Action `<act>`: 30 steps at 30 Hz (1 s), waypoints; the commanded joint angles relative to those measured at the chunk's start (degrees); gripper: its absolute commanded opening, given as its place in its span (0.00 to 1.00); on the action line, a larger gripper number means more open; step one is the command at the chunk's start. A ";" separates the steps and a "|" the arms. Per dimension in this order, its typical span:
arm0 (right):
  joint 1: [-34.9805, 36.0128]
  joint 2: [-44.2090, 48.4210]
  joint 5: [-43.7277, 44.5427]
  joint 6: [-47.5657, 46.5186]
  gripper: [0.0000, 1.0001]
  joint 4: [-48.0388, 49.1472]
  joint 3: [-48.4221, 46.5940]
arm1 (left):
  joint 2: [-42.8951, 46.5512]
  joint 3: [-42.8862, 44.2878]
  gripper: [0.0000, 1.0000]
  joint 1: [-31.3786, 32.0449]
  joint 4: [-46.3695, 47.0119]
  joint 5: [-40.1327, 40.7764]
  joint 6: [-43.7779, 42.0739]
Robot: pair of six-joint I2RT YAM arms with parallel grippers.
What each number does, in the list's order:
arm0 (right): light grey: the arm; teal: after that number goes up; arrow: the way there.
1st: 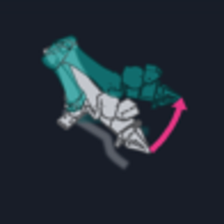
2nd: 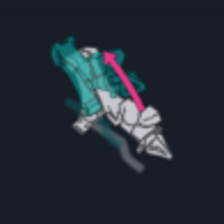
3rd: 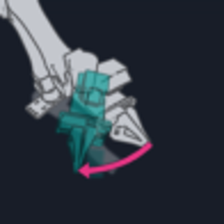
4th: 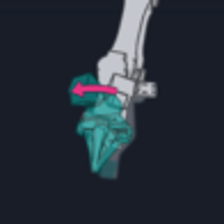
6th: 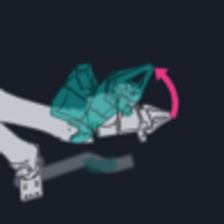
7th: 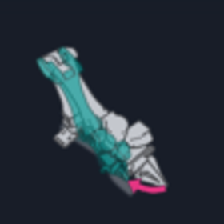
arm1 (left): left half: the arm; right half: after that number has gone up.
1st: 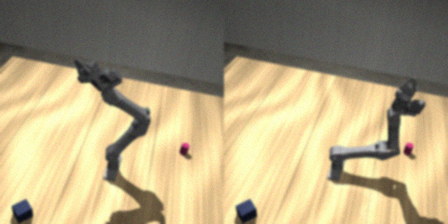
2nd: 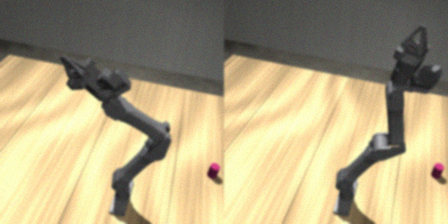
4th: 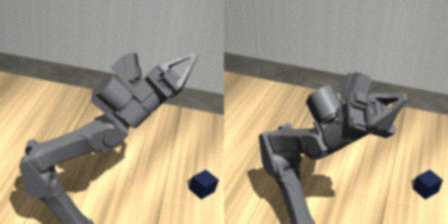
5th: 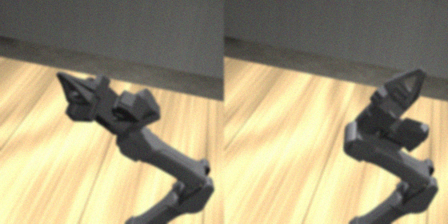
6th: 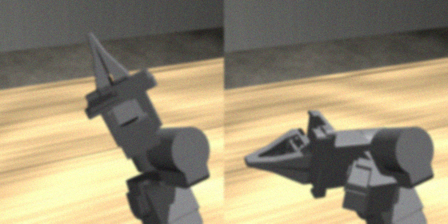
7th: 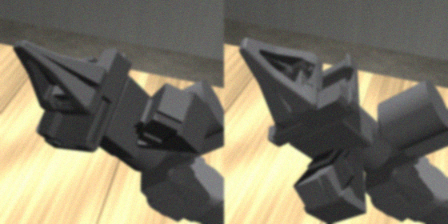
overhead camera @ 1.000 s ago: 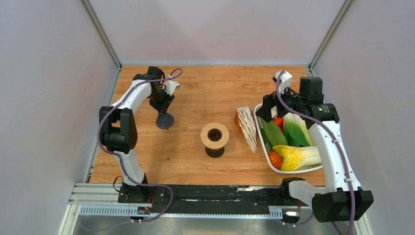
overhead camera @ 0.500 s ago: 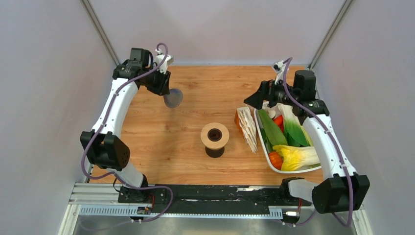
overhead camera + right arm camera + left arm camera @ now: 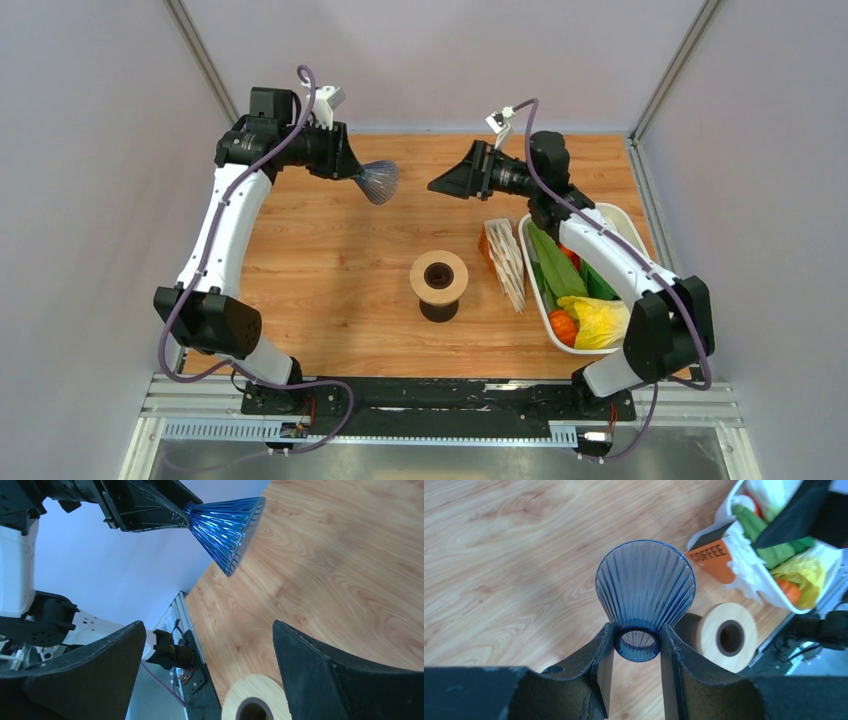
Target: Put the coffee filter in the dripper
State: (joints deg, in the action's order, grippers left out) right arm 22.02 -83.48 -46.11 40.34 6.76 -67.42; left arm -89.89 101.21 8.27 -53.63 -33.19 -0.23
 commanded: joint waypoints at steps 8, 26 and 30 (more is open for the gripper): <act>6.63 -9.40 -1.44 11.65 0.92 15.23 -9.35 | 5.95 -2.69 0.28 -0.02 7.85 -13.10 9.62; 8.39 -8.35 -3.28 -6.69 0.00 2.33 -18.24 | 11.85 -10.41 0.67 -7.08 17.41 -17.34 18.61; 9.64 -5.75 -4.58 -33.17 0.00 -20.16 -26.47 | 11.40 -2.94 0.68 -11.05 11.17 -9.73 14.85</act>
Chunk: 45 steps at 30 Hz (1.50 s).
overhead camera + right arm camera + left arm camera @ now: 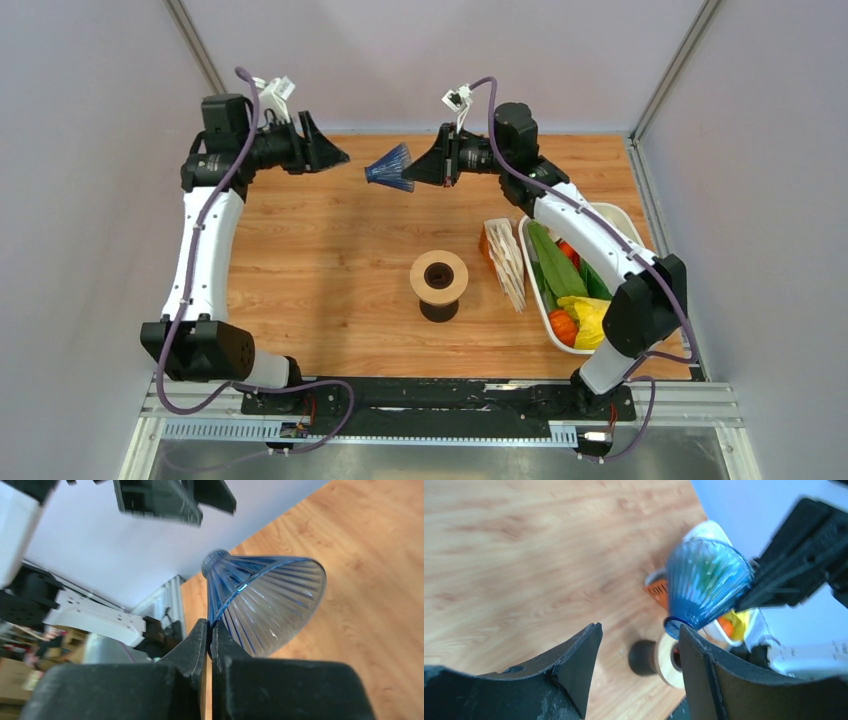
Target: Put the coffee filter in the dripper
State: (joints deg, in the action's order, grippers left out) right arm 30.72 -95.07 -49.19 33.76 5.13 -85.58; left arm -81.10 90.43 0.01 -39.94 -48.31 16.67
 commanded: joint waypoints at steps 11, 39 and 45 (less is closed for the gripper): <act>17.73 19.42 40.96 -84.00 0.00 -58.32 -9.20 | -6.97 36.65 0.69 1.89 -31.08 9.10 -23.08; 50.95 22.12 93.22 -96.34 0.00 -65.48 -1.55 | -8.67 35.11 0.65 43.25 -31.08 31.25 -26.43; 52.68 20.51 95.23 -95.63 0.00 -65.50 -2.05 | -10.60 35.38 0.56 45.01 -30.91 34.32 -25.94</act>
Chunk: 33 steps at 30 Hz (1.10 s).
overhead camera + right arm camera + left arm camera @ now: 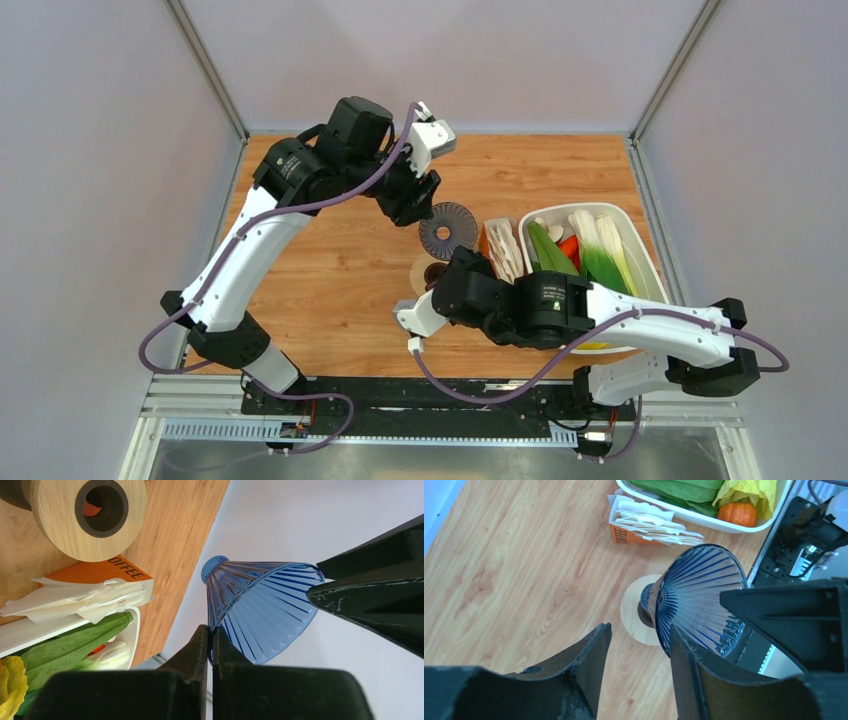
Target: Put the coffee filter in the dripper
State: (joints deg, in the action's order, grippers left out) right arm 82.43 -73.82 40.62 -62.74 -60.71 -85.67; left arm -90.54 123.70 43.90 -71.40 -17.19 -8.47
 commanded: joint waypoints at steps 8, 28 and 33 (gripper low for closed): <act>1.18 -2.39 8.38 1.46 0.00 0.37 -2.53 | -2.77 1.75 0.32 3.27 -0.15 6.40 -0.63; 0.27 7.86 8.62 6.35 1.00 3.79 2.98 | 0.01 -5.81 0.00 -1.66 5.86 -2.12 8.68; -2.60 14.21 3.82 12.66 1.00 4.05 1.26 | 1.38 -9.78 0.00 -4.33 6.56 -5.19 12.79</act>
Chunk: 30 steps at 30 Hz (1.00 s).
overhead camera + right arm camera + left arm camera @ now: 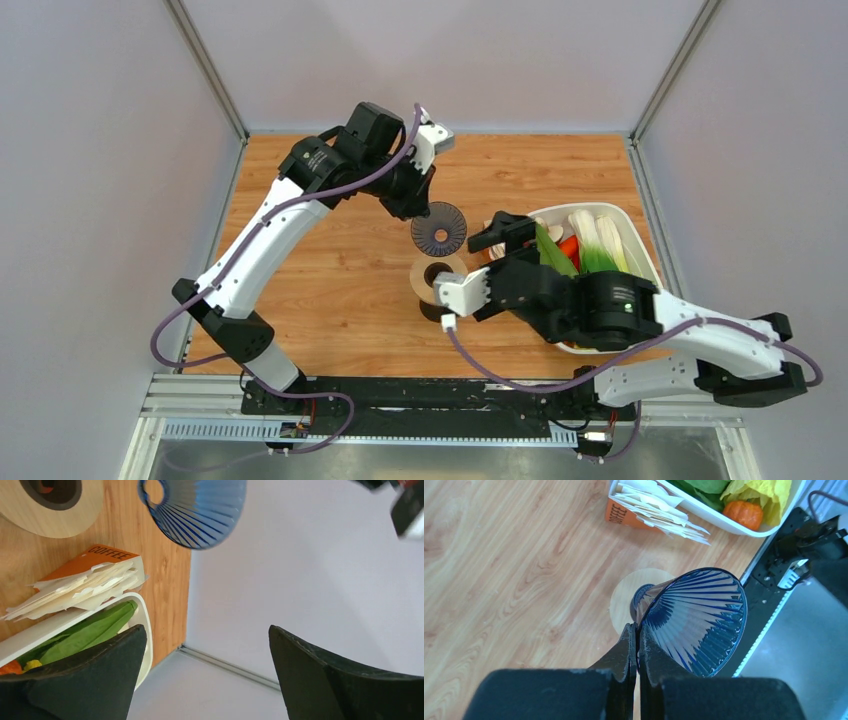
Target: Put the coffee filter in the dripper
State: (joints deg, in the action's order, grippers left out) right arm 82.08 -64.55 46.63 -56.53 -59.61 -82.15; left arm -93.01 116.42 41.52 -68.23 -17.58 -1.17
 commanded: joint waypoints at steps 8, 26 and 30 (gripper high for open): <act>-14.83 12.15 -10.26 22.17 1.00 4.39 2.20 | 10.80 -14.48 0.00 -5.66 8.92 -4.48 21.36; -44.57 0.45 -62.74 69.42 0.96 12.27 -2.05 | 17.31 -29.95 0.00 -0.57 14.00 5.63 33.99; -45.60 0.36 -66.09 74.18 0.88 14.92 1.65 | 16.90 -32.56 0.00 -0.56 18.00 4.57 35.64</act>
State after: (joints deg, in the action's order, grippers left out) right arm 37.34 -65.32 -11.07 7.14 -50.37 -82.39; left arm -76.31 84.97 41.06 -56.34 -12.75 31.38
